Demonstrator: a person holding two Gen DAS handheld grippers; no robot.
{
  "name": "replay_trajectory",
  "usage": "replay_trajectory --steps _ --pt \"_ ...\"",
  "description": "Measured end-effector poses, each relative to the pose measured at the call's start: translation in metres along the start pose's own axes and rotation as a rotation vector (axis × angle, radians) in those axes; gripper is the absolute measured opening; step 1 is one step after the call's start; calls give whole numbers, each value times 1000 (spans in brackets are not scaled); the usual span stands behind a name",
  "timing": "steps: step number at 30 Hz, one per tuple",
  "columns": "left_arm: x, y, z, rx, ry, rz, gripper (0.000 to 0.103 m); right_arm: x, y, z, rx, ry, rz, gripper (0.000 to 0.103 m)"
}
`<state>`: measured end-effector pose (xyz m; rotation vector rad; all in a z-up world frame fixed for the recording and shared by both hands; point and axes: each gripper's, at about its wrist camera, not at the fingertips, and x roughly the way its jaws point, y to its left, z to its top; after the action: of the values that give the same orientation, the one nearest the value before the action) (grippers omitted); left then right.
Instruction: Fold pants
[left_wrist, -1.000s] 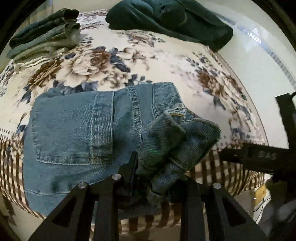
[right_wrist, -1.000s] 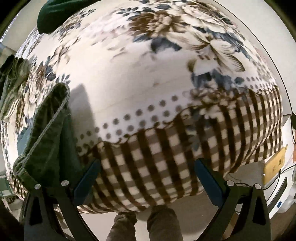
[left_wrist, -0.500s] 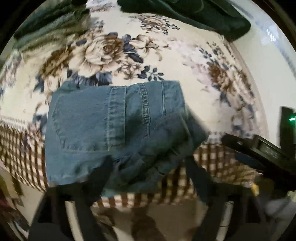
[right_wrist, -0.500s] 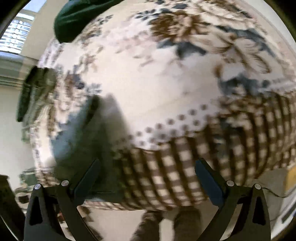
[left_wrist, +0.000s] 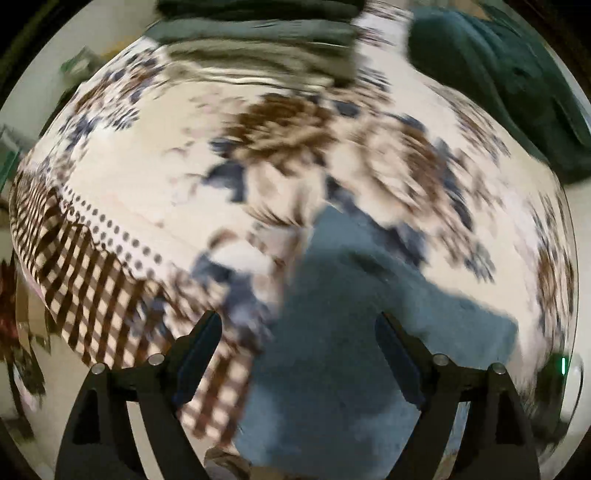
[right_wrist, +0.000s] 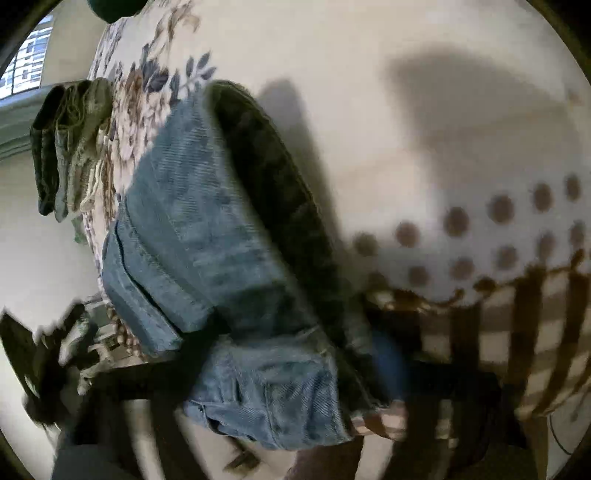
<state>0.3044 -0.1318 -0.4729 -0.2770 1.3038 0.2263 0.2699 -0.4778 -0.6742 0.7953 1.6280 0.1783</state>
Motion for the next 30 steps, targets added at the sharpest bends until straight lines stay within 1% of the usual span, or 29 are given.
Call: replay_trajectory --steps 1,2,4,5,7,8,9,10,11,12,13,14,15,16,17,18,19,20,21,22,23,24,25,26,27,28,29,30 --pt "6 7 8 -16 3 -5 84 -5 3 -6 -3 -29 17 34" --pt "13 11 16 -26 6 -4 84 -13 5 -12 -4 -59 26 31" --pt "26 14 28 -28 24 -23 84 -32 12 -25 -20 -120 14 26" --pt "31 12 33 -25 34 -26 84 -44 15 -33 -29 -156 -5 25" --pt "42 6 40 -12 57 -50 84 -65 13 -44 -17 -215 -58 20" --pt "48 1 44 -1 72 -63 84 -69 7 -46 -1 -214 -61 15" --pt "55 -3 46 10 88 -80 84 -68 1 -47 18 -198 -69 14" --pt "63 -8 49 17 107 -93 84 -66 -7 -46 36 -182 -104 14" --pt "71 -14 51 25 125 -105 84 -60 -12 -44 41 -149 -120 14" --pt "82 -20 54 33 148 -113 84 -53 -17 -41 45 -104 -114 15" --pt "89 -22 55 36 163 -110 84 -51 -20 -38 67 -93 -107 16" --pt "99 -26 58 39 181 -128 84 -53 -21 -36 76 -97 -101 19" --pt "104 -28 60 43 182 -151 82 -56 -18 -32 65 -106 -85 21" --pt "107 -29 62 54 177 -167 63 -60 -13 -28 46 -117 -68 31" --pt "109 -31 64 78 163 -191 42 -64 -9 -25 30 -132 -55 41" --pt "110 -34 65 112 153 -192 19 -68 -2 -20 9 -153 -35 64" --pt "110 -35 66 124 141 -189 14 -69 4 -15 -10 -172 -24 79" --pt "109 -30 67 113 116 -211 10 -67 10 -10 -21 -179 -16 81" --pt "109 -21 69 78 102 -231 7 -61 14 -1 -26 -169 -6 81" --pt "111 -13 71 44 103 -250 7 -52 16 9 -15 -146 -11 81" --pt "116 3 75 -34 113 -282 6 -43 16 16 -6 -119 -23 81" --pt "118 12 76 -79 114 -288 6 -30 14 23 -3 -71 -46 81" --pt "121 22 78 -128 119 -292 2 -18 13 28 4 -38 -72 78" --pt "123 33 79 -169 118 -289 2 -15 11 30 11 -43 -77 75" --pt "123 43 80 -212 116 -300 2 -14 7 29 14 -59 -71 60" --pt "120 46 81 -235 115 -312 2 -17 6 28 11 -89 -70 23" --pt "115 52 82 -249 115 -332 2 -21 11 25 -5 -116 -58 19" --pt "110 53 80 -245 116 -342 3 -24 16 20 -23 -138 -78 18"
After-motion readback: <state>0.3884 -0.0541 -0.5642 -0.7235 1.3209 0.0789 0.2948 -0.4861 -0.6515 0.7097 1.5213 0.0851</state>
